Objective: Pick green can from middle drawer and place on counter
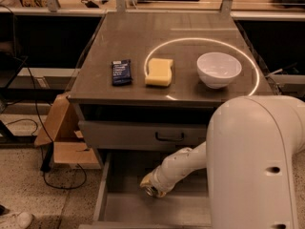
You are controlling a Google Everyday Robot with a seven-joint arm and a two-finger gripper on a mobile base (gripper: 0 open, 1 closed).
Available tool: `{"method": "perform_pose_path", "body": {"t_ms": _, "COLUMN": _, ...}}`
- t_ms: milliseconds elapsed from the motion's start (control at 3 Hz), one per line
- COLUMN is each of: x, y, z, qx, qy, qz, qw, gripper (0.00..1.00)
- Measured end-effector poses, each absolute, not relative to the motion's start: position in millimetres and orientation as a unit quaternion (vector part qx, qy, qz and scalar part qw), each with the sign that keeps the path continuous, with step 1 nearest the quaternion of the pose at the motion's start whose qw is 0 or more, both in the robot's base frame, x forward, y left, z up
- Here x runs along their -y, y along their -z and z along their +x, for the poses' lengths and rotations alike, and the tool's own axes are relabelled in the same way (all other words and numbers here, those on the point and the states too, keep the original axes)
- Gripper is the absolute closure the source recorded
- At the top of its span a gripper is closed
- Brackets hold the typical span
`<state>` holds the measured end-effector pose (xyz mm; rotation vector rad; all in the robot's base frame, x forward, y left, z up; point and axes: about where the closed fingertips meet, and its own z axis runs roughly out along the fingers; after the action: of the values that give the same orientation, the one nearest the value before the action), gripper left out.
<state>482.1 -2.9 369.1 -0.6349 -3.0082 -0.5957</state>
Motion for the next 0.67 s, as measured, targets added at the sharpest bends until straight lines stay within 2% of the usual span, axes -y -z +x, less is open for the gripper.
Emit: {"method": "perform_pose_path", "body": {"t_ms": 667, "x": 16.4, "y": -373.2, "z": 474.4, "qx": 0.958, "qy": 0.19, "qz": -0.215, "qw": 0.002, "gripper": 1.0}}
